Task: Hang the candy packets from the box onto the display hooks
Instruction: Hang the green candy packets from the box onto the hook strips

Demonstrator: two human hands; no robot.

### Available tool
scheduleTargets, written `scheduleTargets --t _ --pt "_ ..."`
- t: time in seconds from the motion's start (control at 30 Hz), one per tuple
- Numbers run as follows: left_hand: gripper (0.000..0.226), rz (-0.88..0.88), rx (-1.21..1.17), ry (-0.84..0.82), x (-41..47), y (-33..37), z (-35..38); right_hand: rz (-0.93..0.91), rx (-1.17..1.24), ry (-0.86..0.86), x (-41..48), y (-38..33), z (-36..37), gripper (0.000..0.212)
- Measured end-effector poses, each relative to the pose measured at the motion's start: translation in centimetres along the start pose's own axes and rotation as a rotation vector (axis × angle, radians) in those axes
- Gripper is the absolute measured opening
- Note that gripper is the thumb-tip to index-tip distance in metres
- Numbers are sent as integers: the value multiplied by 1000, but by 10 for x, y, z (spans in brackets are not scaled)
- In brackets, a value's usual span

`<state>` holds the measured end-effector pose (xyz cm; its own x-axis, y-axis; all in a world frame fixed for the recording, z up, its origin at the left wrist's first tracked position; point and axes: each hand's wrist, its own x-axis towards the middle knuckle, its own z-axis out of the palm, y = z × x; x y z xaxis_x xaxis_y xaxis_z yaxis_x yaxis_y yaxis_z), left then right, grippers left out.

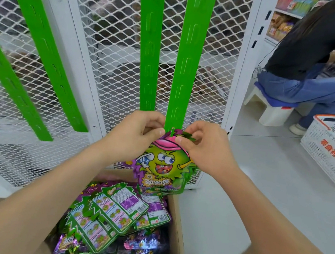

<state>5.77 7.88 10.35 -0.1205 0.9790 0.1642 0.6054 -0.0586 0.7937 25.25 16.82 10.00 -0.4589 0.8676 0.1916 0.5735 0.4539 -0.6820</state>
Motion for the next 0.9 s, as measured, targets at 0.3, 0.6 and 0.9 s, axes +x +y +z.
scheduleTargets --t 0.3,0.6,0.9 --pt "29 -146 326 232 -26 -69 14 -274 -289 245 -11 8 27 28" --pt "111 -597 537 -616 -105 -169 85 -385 -565 -909 -40 11 89 25" --pt "37 -272 734 -501 -129 -159 89 -328 -613 -891 -27 21 103 25"
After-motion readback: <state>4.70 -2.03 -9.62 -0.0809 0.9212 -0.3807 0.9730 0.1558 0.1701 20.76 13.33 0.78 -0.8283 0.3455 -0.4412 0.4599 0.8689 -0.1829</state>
